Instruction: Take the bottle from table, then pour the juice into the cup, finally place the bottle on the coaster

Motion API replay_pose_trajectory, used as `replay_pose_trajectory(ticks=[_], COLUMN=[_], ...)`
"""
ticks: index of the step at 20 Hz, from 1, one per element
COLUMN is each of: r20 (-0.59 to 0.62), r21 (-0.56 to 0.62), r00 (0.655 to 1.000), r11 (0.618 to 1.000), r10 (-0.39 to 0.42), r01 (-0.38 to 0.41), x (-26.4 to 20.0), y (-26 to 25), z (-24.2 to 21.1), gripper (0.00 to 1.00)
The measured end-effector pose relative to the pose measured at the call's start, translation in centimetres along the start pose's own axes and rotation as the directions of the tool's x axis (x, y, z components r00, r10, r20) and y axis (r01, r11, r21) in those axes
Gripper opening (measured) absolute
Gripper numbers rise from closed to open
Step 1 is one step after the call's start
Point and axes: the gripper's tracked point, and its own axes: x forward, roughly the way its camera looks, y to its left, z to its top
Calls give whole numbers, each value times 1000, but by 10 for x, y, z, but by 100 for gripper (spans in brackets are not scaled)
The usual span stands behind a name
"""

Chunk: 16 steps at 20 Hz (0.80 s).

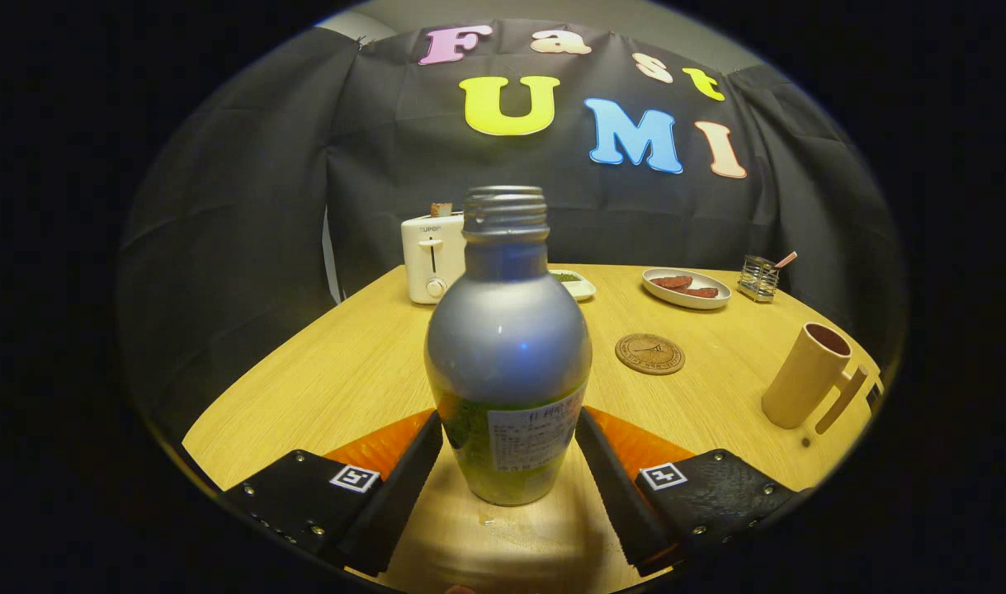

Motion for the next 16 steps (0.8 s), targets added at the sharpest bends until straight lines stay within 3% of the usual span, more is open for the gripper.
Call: replay_pose_trajectory(ticks=[1, 4, 9, 16], r20=[-5, -21, -48, -36], r21=[-12, -17, 72, 216], r00=[1000, 999, 995, 995], r11=[1000, 999, 994, 973], r10=[7, 31, 92, 89], r01=[-8, -31, -88, -79], x=[0, 2, -4, -16], y=[2, 2, 2, -35], z=[0, 0, 12, 43], gripper=[98, 81, 78, 77])
